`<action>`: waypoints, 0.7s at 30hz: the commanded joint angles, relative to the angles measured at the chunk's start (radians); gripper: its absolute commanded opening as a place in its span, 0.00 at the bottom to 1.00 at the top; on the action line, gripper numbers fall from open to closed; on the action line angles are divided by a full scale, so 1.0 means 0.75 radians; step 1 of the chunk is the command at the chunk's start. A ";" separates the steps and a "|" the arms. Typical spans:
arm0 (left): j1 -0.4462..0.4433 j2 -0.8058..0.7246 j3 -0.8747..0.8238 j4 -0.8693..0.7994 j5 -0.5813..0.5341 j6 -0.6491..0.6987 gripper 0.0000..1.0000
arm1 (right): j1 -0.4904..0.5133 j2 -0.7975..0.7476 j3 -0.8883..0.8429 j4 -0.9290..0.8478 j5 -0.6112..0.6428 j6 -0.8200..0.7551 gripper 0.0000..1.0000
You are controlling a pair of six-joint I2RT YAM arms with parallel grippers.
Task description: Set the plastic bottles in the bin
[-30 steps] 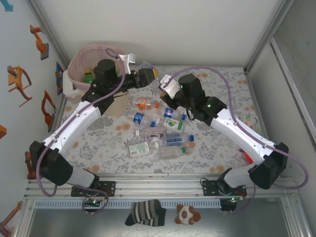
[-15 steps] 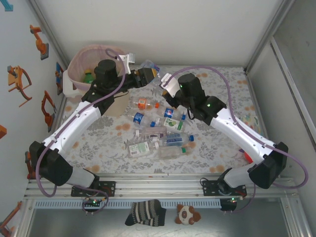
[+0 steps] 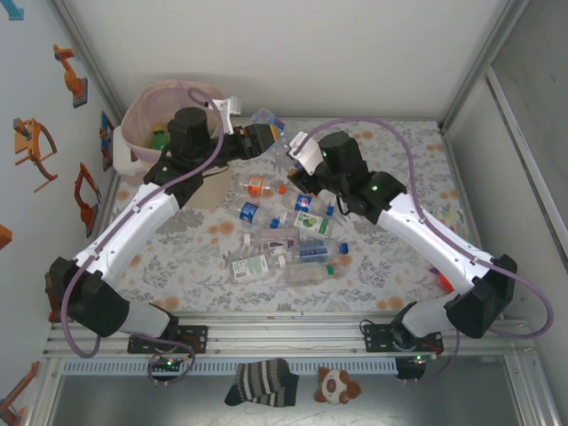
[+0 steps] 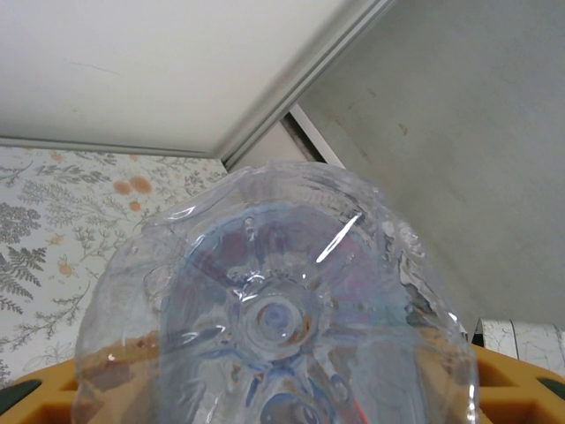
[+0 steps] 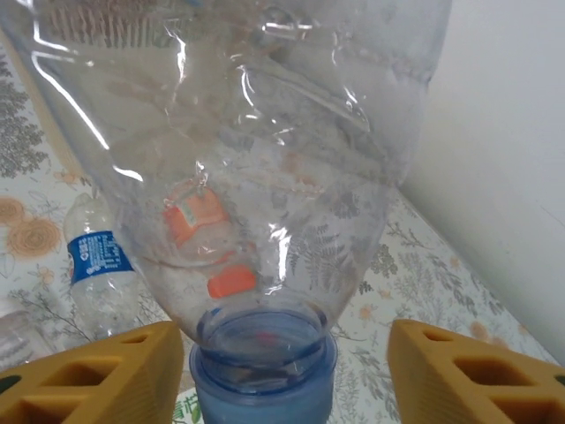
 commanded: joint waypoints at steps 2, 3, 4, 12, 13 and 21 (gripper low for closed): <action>0.031 -0.048 0.087 -0.049 -0.004 0.079 0.54 | 0.016 -0.048 0.032 -0.026 -0.010 0.054 0.66; 0.043 -0.051 0.095 -0.059 -0.004 0.089 0.54 | 0.016 -0.064 0.024 -0.032 -0.013 0.058 0.67; 0.061 -0.057 0.100 -0.062 -0.002 0.097 0.54 | 0.016 -0.083 0.016 -0.042 -0.015 0.062 0.67; 0.258 -0.083 0.185 -0.157 0.019 0.166 0.54 | 0.020 -0.245 -0.079 -0.113 0.030 0.106 0.67; 0.282 -0.084 0.212 -0.198 0.014 0.197 0.54 | 0.020 -0.263 -0.084 -0.130 0.030 0.110 0.67; 0.449 -0.020 0.479 -0.564 -0.118 0.486 0.55 | 0.022 -0.332 -0.103 -0.203 0.065 0.113 0.67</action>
